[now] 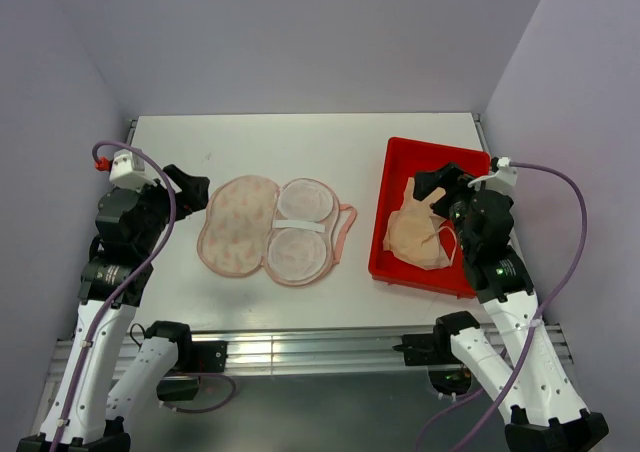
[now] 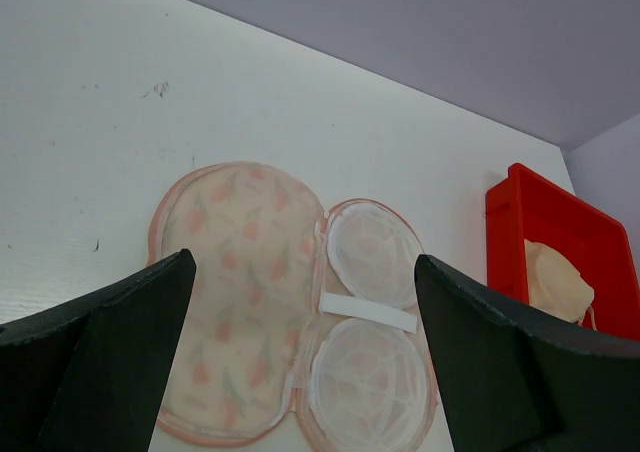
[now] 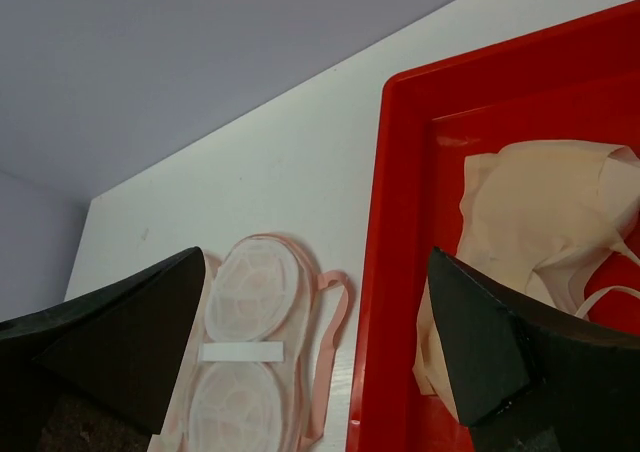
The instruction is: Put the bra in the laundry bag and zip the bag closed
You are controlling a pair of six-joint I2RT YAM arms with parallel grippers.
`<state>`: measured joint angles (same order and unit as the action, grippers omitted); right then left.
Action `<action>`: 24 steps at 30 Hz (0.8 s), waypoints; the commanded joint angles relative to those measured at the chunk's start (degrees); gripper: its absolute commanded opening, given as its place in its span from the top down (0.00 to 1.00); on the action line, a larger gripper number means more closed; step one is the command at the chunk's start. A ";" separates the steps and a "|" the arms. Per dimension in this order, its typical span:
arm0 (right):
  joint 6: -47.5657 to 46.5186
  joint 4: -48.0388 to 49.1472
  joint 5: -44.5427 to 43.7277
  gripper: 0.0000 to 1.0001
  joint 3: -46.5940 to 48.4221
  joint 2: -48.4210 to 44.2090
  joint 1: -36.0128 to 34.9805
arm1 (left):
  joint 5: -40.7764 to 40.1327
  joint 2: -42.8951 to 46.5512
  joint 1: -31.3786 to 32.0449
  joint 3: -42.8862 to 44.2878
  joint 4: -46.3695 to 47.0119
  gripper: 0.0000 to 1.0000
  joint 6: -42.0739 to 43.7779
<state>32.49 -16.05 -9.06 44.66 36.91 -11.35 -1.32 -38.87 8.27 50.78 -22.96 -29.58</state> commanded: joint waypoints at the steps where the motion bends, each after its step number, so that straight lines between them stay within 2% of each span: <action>1: -1.29 -0.55 -2.10 0.01 2.79 0.27 0.28 | 0.80 0.29 -0.27 -0.34 2.66 0.01 0.93; 12: -4.10 -5.65 -6.23 0.00 6.75 5.54 0.28 | 1.94 0.11 -0.27 -0.33 2.57 0.01 0.93; 18: -7.44 -10.57 -7.38 0.01 9.73 11.95 0.28 | 3.08 -0.59 -0.27 -0.77 1.87 0.01 0.40; 23: -7.01 -14.44 -9.65 0.08 11.41 19.77 0.10 | 5.53 -1.56 -0.27 -1.74 0.20 0.01 0.40; 24: -6.48 -15.23 -12.27 0.09 11.76 21.09 0.02 | 6.06 -1.73 -0.27 -2.00 0.11 0.01 0.32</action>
<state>26.44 -27.70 -16.34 53.56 55.31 -11.35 1.83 -40.34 8.27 49.41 -23.35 -29.61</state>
